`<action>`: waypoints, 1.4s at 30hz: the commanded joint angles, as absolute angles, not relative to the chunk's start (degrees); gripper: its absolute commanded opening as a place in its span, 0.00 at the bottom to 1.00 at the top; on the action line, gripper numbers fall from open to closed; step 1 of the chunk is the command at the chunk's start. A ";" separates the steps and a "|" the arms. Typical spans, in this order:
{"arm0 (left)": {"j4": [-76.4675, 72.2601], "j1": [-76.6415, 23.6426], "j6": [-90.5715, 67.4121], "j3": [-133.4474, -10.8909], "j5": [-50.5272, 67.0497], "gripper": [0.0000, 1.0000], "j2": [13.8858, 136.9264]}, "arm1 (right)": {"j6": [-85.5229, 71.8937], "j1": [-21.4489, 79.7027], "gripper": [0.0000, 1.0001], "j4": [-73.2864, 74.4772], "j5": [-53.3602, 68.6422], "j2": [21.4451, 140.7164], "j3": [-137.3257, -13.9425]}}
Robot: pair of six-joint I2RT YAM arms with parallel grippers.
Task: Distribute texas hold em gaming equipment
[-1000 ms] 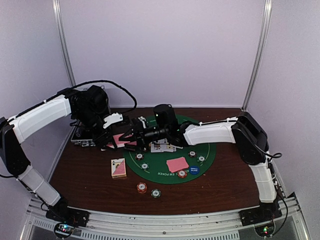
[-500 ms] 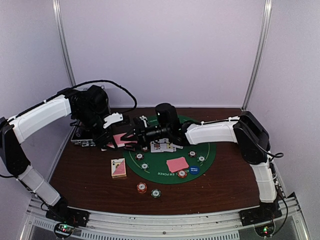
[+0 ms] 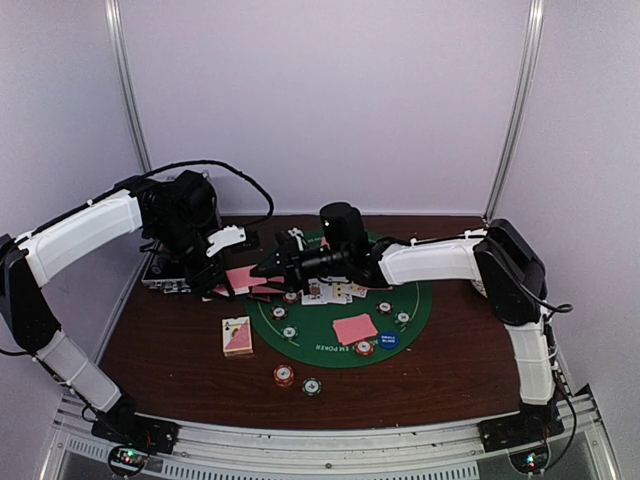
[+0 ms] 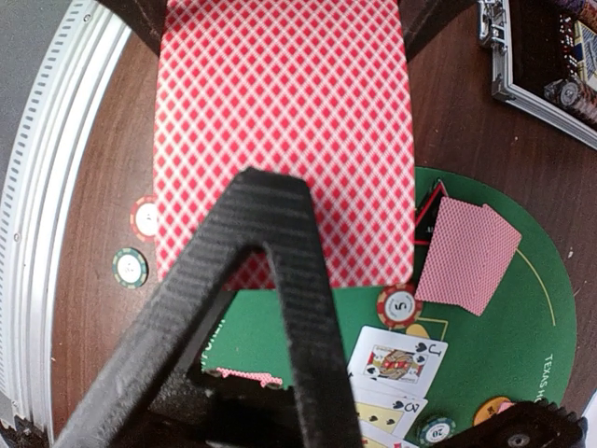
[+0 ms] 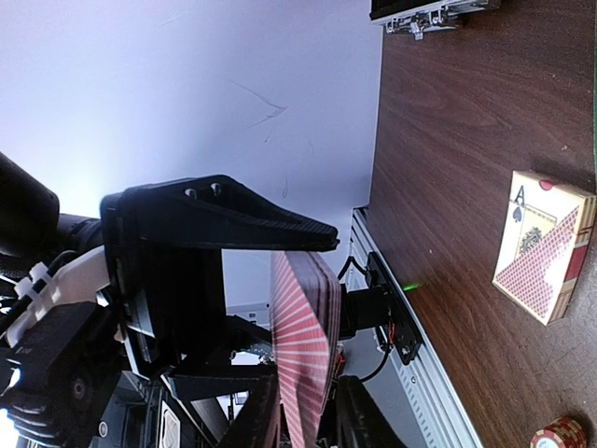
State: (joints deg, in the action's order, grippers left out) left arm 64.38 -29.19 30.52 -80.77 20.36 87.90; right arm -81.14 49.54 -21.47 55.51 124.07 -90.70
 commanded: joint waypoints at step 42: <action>61.01 -23.52 31.73 -71.37 18.54 0.00 82.43 | -36.18 23.05 0.00 25.52 42.19 112.22 -80.09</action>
State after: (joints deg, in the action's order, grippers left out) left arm 62.72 -24.99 30.59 -73.19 18.17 85.69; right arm -43.09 23.81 19.70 47.03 109.69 -80.09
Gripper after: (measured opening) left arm 0.670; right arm 0.021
